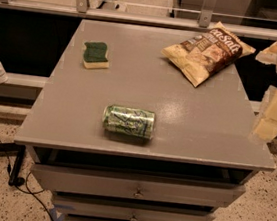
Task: Pick green can
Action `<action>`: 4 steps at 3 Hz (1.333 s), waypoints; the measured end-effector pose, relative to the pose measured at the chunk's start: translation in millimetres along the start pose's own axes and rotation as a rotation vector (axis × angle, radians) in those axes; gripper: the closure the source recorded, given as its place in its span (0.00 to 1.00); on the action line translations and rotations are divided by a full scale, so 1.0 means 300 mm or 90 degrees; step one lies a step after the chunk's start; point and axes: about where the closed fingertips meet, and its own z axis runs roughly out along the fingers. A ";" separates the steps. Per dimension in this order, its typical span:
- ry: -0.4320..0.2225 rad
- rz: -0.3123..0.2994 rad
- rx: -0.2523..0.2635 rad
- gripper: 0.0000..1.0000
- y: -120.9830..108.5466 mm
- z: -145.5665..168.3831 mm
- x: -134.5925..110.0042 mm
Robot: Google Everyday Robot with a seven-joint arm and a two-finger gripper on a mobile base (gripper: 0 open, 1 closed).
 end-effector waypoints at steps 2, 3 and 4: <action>-0.033 0.000 -0.005 0.00 0.024 0.054 -0.086; -0.064 -0.008 -0.012 0.00 0.058 0.162 -0.224; -0.079 -0.015 -0.025 0.00 0.088 0.279 -0.343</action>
Offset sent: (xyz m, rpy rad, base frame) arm 0.0108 0.0794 -0.0401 0.1436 0.0095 0.0418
